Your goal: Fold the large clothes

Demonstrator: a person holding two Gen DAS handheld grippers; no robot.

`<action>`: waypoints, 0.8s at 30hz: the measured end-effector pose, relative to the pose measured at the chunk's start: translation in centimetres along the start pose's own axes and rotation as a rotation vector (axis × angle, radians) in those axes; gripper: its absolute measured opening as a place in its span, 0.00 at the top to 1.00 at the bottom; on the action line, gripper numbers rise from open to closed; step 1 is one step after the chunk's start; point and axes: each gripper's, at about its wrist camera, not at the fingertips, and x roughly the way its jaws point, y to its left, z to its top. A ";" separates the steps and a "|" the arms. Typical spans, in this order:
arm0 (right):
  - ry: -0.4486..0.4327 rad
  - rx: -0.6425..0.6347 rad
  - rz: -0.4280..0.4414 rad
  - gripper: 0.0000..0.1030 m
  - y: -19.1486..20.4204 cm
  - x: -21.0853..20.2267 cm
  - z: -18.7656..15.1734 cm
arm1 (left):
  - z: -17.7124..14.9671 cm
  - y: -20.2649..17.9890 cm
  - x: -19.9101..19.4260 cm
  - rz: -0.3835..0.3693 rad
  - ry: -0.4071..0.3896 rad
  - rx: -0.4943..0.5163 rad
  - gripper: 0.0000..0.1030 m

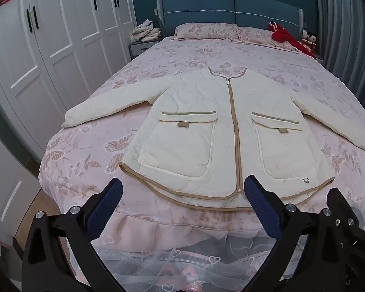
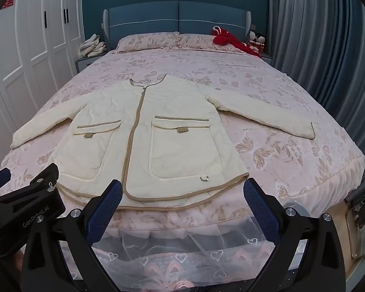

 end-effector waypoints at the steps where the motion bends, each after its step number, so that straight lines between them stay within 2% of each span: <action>1: 0.000 -0.003 -0.002 0.05 0.0 0.0 0.0 | 0.0 0.0 0.0 0.001 0.003 -0.002 0.06; 24: -0.023 -0.001 -0.008 0.05 0.1 -0.5 0.4 | 0.5 0.5 -0.8 0.006 -0.024 0.001 0.06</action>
